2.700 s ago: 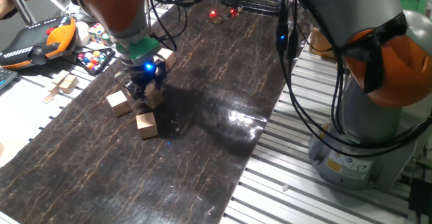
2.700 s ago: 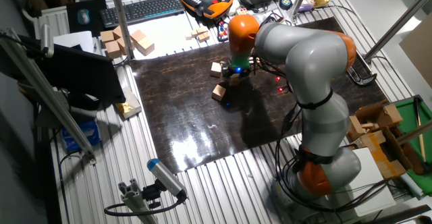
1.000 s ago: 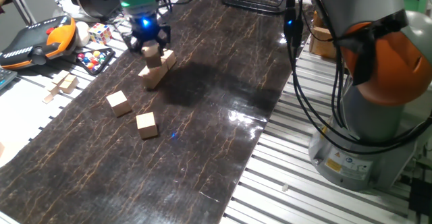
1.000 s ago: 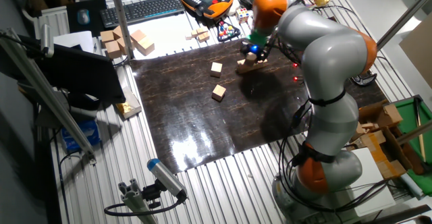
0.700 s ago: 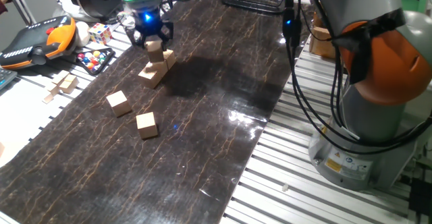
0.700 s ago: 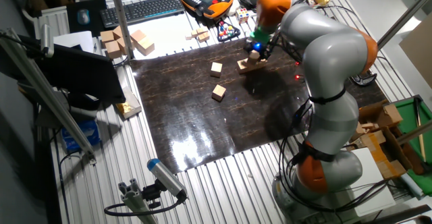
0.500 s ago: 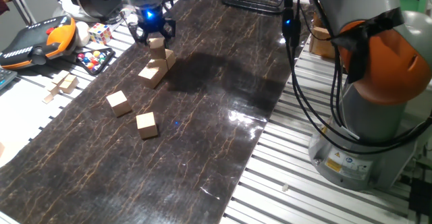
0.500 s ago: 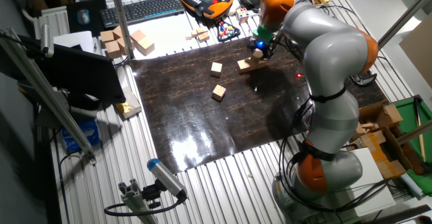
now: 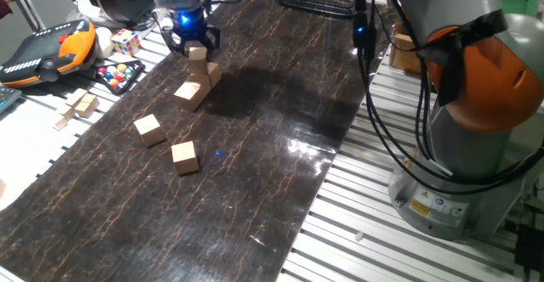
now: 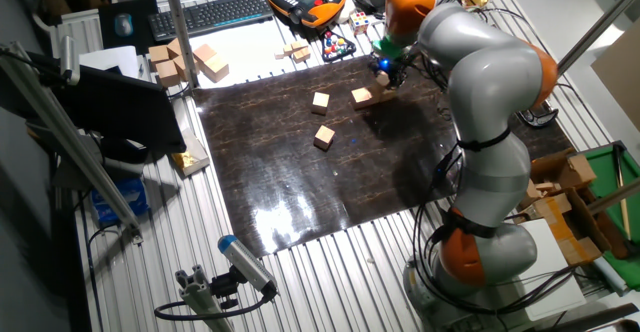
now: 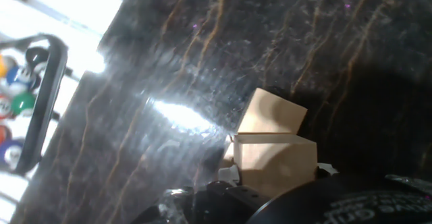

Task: Stack the blocks into a pyramid shape

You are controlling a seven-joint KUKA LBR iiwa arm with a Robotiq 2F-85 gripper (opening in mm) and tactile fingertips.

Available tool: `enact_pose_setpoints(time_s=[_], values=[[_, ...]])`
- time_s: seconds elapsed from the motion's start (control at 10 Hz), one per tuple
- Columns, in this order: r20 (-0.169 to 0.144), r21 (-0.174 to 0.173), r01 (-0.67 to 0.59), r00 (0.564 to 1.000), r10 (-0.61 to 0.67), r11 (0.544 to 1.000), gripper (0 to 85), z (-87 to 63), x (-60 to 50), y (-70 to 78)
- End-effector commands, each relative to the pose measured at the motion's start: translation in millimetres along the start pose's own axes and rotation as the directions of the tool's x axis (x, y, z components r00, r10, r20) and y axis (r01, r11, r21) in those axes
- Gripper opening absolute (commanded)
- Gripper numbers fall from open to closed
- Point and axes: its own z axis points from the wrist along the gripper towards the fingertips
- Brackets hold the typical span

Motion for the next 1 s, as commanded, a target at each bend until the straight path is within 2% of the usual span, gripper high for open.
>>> enact_pose_setpoints(time_s=[0.0,0.6,0.9], values=[[0.006,0.025,-0.435,0.9,0.435,0.9,0.7,0.3,-0.8,-0.6],[0.01,0.041,-0.569,0.822,0.569,0.822,0.7,7.3,-4.1,2.9],[0.003,0.041,-0.584,0.812,0.584,0.811,0.7,10.2,-4.1,2.2]])
